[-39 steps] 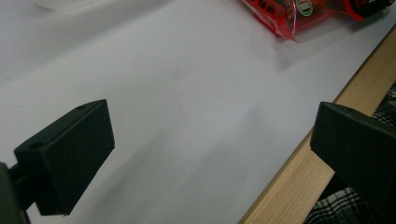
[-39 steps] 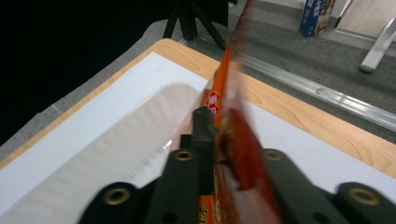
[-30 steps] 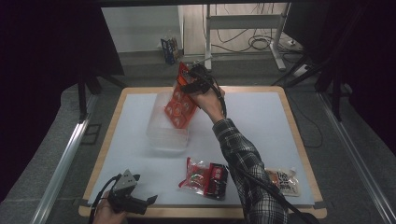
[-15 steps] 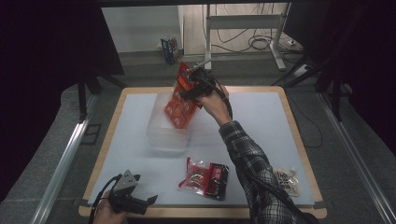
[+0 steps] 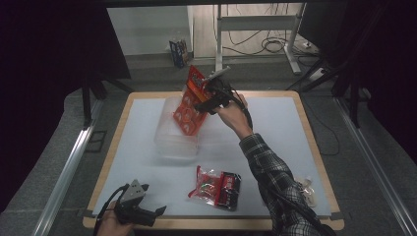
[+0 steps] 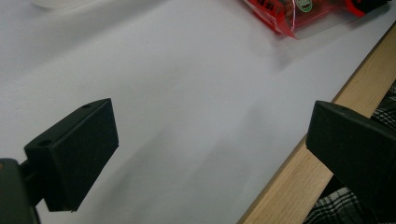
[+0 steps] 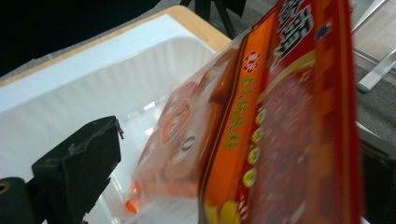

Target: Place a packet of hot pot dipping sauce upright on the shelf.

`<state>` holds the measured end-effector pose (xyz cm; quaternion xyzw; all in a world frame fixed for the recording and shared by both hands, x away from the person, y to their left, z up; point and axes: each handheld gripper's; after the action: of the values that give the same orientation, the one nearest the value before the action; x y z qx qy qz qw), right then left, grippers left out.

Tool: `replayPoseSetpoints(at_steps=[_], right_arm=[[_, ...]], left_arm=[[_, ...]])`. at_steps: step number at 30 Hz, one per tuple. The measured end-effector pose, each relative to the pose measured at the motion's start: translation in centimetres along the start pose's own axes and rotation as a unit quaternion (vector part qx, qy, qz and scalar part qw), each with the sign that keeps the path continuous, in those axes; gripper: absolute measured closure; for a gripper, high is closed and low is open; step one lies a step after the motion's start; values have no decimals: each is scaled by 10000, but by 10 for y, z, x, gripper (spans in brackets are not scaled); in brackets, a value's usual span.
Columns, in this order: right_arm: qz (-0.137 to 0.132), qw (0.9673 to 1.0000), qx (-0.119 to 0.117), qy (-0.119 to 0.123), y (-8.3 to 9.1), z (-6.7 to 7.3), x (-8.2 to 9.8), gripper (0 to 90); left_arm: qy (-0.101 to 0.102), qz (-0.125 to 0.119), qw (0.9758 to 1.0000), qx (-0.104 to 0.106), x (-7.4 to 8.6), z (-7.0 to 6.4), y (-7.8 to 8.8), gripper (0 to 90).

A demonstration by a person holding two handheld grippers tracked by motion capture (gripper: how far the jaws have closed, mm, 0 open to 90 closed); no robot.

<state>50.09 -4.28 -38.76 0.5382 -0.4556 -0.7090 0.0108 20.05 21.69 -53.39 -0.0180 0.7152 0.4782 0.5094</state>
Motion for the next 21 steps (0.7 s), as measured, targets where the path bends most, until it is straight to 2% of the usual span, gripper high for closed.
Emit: replayPoseSetpoints(at_steps=[7,21], right_arm=[[80,9998,-92,142,7,10,11,0],[-23,9991,-434,0,22,19,35,0]], left_arm=[[-26,28,10000,-17,0,-1,0,25],[-60,66,10000,2,-1,-1,-1,28]])
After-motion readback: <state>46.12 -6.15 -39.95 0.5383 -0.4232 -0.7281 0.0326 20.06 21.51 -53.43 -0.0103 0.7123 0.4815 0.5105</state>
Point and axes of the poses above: each handheld gripper's, and its own axes: y roughly backward along the jaws, x roughly out of its underside, z roughly to its left, and after that the axes turned 4 degrees about -y, right-handed
